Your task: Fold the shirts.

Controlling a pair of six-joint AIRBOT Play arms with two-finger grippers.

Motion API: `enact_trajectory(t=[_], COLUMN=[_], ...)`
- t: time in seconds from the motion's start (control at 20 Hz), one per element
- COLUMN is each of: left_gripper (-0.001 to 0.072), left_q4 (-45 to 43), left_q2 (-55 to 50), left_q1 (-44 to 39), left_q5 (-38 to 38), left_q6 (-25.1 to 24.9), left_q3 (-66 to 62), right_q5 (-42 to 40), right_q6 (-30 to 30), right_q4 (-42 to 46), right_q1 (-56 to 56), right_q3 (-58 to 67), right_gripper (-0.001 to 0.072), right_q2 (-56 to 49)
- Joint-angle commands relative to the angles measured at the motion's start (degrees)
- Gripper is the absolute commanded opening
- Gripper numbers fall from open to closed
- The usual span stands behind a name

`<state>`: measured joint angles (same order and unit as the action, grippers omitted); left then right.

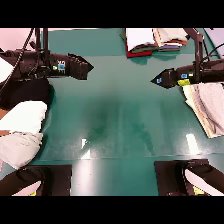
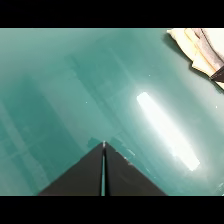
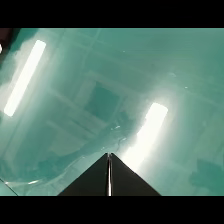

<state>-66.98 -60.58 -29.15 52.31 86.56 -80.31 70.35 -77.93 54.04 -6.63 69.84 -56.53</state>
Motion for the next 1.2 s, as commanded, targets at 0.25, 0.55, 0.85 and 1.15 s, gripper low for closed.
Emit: enact_trajectory(t=[0.25, 0.55, 0.85, 1.15], left_gripper=[0.0025, 0.0026, 0.0535, 0.0621], left_q4=[0.0, 0.2, -20.6, -32.5], left_q2=[0.0, 0.0, -0.6, -11.5], left_q1=[0.0, 0.0, 4.4, 26.3], left_q5=[0.0, 0.0, -5.4, 5.9], left_q6=[0.0, 0.0, 6.7, 11.9], left_q3=[0.0, 0.0, 0.0, 0.0], right_q5=[0.2, 0.2, 0.3, 0.3], right_q6=[0.0, 0.0, 0.0, 0.0], right_q4=[-0.1, -0.1, -0.1, -0.1], right_q1=[-0.1, -0.1, -0.1, -0.1], right_q3=[0.0, 0.0, 0.0, 0.0], right_gripper=[0.0018, 0.0018, 0.0018, 0.0018], right_q2=[0.0, 0.0, 0.0, 0.0])
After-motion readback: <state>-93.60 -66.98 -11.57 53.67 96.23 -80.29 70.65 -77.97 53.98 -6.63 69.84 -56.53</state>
